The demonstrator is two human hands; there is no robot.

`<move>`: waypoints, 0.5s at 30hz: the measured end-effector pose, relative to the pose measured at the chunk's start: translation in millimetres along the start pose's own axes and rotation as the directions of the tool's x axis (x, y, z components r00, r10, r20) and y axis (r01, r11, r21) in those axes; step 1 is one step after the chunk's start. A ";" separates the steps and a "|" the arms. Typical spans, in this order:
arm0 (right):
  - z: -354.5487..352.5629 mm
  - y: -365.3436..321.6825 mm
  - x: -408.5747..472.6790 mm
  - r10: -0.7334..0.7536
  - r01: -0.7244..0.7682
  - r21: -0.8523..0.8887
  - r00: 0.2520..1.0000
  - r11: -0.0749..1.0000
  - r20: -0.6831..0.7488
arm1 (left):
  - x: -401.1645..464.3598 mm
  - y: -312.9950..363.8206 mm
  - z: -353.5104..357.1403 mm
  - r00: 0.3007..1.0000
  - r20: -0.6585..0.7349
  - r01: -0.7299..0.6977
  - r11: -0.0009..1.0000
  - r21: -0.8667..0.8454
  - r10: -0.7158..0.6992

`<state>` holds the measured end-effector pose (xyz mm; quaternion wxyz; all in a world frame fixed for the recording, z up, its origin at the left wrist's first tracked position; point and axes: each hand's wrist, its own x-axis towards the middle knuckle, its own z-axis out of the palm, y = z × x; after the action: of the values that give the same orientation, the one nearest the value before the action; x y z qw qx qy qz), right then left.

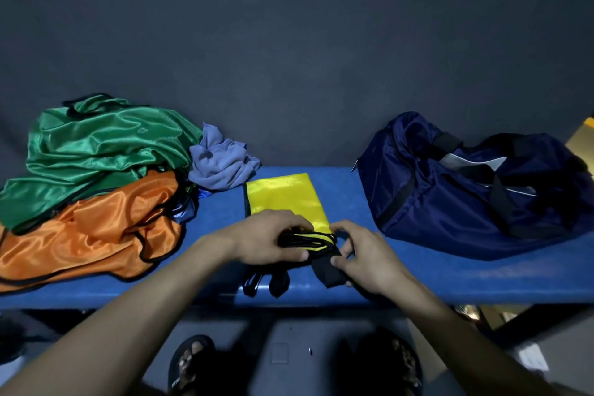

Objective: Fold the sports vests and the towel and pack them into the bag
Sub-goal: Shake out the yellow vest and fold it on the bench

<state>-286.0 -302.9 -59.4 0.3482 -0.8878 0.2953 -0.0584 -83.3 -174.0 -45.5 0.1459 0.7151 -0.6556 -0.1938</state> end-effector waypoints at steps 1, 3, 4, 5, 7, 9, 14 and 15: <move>1.8 1.4 -2.2 0.008 -0.008 0.038 1.000 0.999 -0.011 | -1.3 -0.2 5.2 1.000 0.002 -0.002 0.998 0.056 0.002; 4.8 5.0 -6.0 -0.005 0.006 0.066 1.000 0.998 -0.026 | -1.4 4.2 15.8 0.999 -0.051 0.000 0.987 0.160 0.008; 5.7 6.0 -7.6 -0.025 0.026 0.046 0.999 0.999 -0.035 | -0.1 7.3 21.0 0.996 -0.094 0.010 0.978 0.210 0.009; 5.7 6.4 -9.6 -0.056 0.056 0.004 0.997 0.998 -0.046 | 1.5 10.4 25.4 0.991 -0.135 0.028 0.970 0.242 0.005; 3.8 7.5 -15.3 -0.162 0.158 -0.111 0.986 0.981 -0.032 | 4.7 14.3 29.7 0.981 -0.195 0.062 0.969 0.239 -0.014; 3.5 9.2 -21.6 -0.257 0.258 -0.270 0.966 0.928 0.041 | 6.4 12.9 31.0 0.973 -0.228 0.072 0.977 0.201 -0.025; 14.2 11.3 -27.4 -0.405 0.337 -0.578 0.914 0.743 0.012 | 2.8 10.8 34.5 0.959 -0.280 0.077 0.989 0.127 -0.038; 17.1 13.0 -26.4 -0.452 0.339 -0.621 0.892 0.707 -0.027 | 2.2 11.3 34.8 0.955 -0.294 0.081 0.991 0.109 -0.046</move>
<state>-308.6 -285.6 -78.1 0.0000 -0.9849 0.1302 -0.1139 -109.4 -175.7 -71.1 0.1915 0.7639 -0.6141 -0.0515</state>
